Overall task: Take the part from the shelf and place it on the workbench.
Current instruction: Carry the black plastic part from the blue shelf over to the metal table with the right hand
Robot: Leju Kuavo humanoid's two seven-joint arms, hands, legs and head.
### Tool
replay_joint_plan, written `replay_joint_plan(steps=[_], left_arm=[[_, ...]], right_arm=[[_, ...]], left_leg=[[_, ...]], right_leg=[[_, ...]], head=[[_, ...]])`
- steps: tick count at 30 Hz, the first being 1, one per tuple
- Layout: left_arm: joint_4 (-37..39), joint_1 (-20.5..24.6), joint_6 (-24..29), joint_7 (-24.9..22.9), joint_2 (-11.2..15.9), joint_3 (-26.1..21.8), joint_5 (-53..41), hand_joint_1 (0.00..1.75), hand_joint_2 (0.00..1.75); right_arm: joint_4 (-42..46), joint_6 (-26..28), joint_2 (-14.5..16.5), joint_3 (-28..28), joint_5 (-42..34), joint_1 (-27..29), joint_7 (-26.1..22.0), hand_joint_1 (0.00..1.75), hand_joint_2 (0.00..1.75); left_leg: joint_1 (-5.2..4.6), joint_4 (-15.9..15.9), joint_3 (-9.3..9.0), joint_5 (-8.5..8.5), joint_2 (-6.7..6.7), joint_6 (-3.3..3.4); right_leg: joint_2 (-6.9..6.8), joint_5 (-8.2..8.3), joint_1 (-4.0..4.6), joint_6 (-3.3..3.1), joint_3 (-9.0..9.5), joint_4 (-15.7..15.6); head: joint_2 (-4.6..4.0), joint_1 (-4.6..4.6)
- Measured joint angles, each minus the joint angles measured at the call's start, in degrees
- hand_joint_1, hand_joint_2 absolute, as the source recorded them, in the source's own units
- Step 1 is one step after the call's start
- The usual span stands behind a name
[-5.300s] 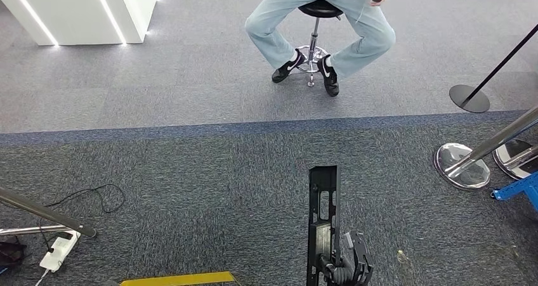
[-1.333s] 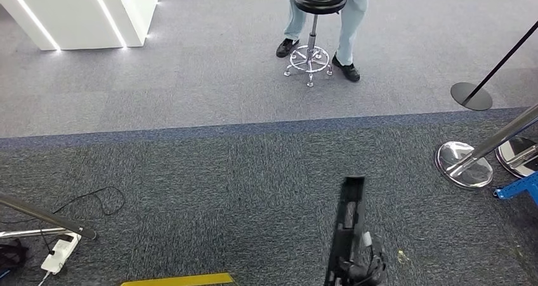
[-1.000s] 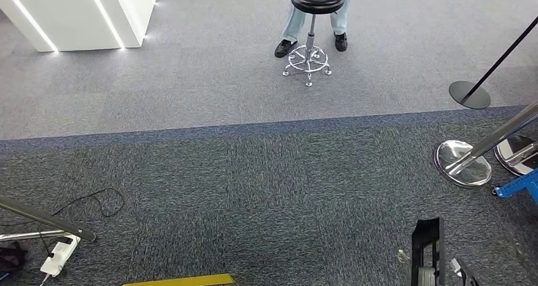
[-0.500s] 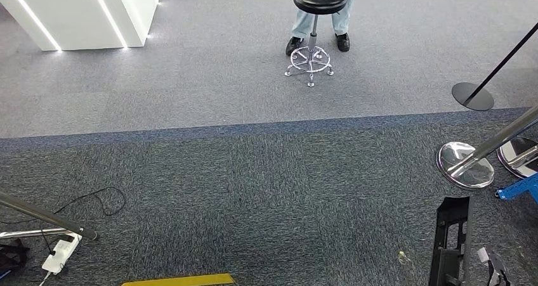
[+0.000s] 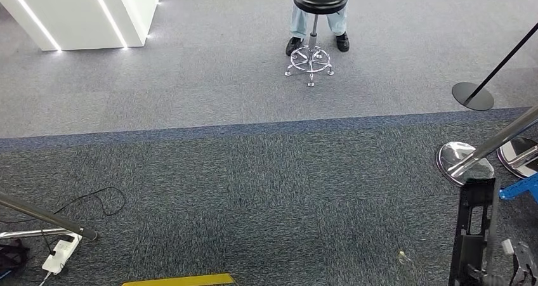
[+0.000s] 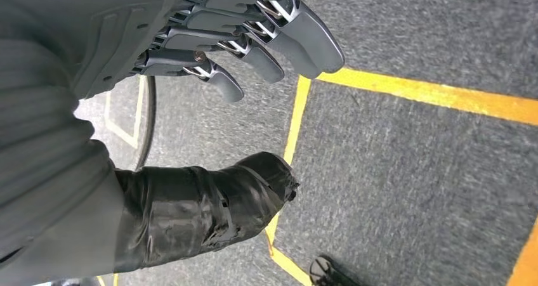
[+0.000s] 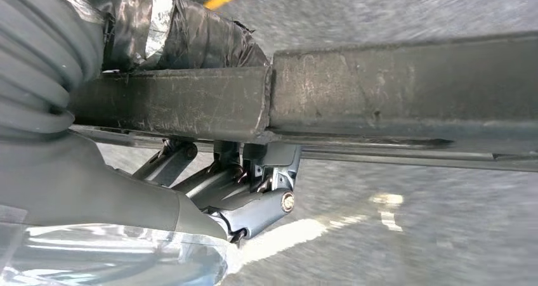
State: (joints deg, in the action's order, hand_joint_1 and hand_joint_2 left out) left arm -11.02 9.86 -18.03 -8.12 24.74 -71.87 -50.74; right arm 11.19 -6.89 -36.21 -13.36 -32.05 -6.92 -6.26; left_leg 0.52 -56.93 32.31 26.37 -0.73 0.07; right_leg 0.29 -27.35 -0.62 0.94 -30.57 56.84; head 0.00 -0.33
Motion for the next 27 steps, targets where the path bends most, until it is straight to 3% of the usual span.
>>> replay_joint_plan(steps=[3,7,10,13,18,21,27], left_arm=[[0.0,0.0,0.24,-0.34,0.29,-0.47,0.98,0.0,1.75],[0.0,-0.02,-0.25,0.5,0.42,-0.54,1.0,0.0,1.75],[-0.02,0.02,-0.99,1.6,0.92,-0.54,0.87,0.0,1.75],[-0.04,0.02,-1.39,2.11,1.27,-0.55,0.9,0.0,1.75],[-0.04,0.28,-0.57,2.63,1.25,-0.55,1.63,0.0,1.75],[-0.04,0.39,0.36,2.73,1.25,-0.62,2.16,0.0,1.75],[-0.04,-0.15,0.3,2.64,0.94,-1.87,3.78,0.0,1.75]], right_arm=[[0.01,0.74,-2.12,0.42,-0.05,-0.39,-2.61,1.75,1.75],[0.98,-0.94,-8.22,2.4,0.32,-0.7,0.47,1.75,1.75],[4.0,-3.37,-15.12,5.86,7.52,0.15,3.61,1.75,1.75],[9.19,-6.53,-19.8,13.61,19.12,2.33,7.02,1.75,1.75],[25.31,-19.35,-22.17,32.27,38.11,2.59,15.84,1.75,1.75],[35.37,-24.59,-22.92,42.51,40.42,0.4,20.53,1.75,1.75],[51.37,-28.45,-23.79,56.13,39.23,-1.07,23.33,1.75,1.75]], left_leg=[[-0.02,-0.01,0.01,0.0,-0.01,0.0],[-0.27,-0.01,0.05,-0.02,-0.1,0.03],[-0.52,0.0,0.05,-0.03,-0.15,0.05],[-0.51,0.01,0.14,-0.01,-0.22,0.07],[-0.86,0.12,0.34,-0.06,-0.25,0.14],[-1.04,0.18,0.05,-0.35,-0.62,0.23],[-0.95,0.18,0.19,-0.44,-1.23,0.25]], right_leg=[[-0.02,0.0,-0.03,0.0,0.02,0.0],[-0.09,-0.02,-0.3,0.03,-0.04,0.1],[-0.1,-0.1,-0.52,0.16,-0.07,0.24],[-0.13,-0.13,-0.49,0.21,-0.05,0.26],[-0.13,-0.15,-0.84,0.24,-0.22,0.55],[-0.54,-0.21,-1.15,0.29,-0.37,0.66],[-1.15,-0.34,-1.13,0.25,-0.32,0.67]], head=[[0.0,0.01],[0.0,0.01],[0.0,0.01],[0.0,0.03],[0.0,0.01],[0.0,-0.02],[0.0,-0.01]])
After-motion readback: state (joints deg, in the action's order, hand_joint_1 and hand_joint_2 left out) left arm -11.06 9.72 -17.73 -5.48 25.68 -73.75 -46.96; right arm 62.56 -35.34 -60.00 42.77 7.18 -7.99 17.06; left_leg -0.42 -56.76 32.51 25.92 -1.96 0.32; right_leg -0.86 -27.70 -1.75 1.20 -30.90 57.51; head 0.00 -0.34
